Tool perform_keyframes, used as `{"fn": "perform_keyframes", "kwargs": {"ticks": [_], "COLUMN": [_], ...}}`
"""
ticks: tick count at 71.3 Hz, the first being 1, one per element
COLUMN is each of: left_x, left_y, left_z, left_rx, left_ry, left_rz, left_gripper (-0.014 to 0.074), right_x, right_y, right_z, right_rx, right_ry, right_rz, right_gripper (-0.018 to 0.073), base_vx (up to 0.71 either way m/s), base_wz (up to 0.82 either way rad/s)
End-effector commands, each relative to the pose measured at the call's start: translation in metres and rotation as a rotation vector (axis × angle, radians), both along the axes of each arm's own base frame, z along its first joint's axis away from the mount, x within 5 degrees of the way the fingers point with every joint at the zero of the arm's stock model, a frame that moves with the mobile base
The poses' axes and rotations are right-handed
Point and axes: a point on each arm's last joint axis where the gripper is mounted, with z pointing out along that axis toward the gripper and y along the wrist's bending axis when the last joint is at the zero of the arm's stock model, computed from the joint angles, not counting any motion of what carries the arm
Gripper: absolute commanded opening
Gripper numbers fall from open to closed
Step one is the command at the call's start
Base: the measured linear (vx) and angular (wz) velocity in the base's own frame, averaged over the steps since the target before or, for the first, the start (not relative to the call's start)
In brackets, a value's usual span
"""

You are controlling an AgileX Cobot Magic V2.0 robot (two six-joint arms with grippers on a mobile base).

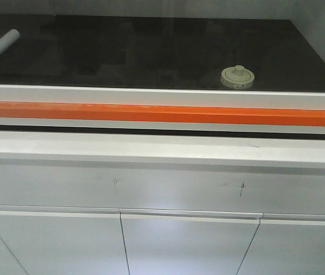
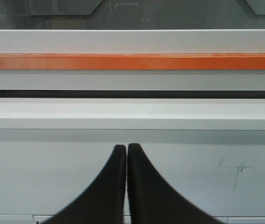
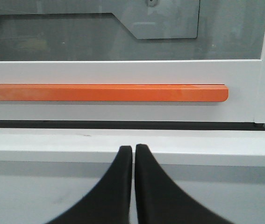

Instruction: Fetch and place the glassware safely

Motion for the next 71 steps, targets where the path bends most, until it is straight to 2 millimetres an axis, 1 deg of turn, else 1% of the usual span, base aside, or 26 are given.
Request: {"fn": "perform_keyframes", "kwargs": {"ticks": [1, 71], "left_x": [0.0003, 0.0003], "left_y": [-0.0004, -0.0004], "left_z": [-0.0017, -0.0017], "left_rx": [-0.012, -0.012], "left_ry": [-0.057, -0.057], "left_rz": [-0.004, -0.004], "left_gripper": [-0.0007, -0.0007], "right_x": [-0.0005, -0.0005], "right_y": [-0.0006, -0.0006], "right_z": [0.0006, 0.0006], "right_rx": [-0.012, -0.012], "right_ry": [-0.067, -0.067], "right_rz": [-0.009, -0.009], "right_gripper": [-0.0003, -0.0003], "base_vx": [0.0, 0.0], "base_wz": [0.0, 0.0]}}
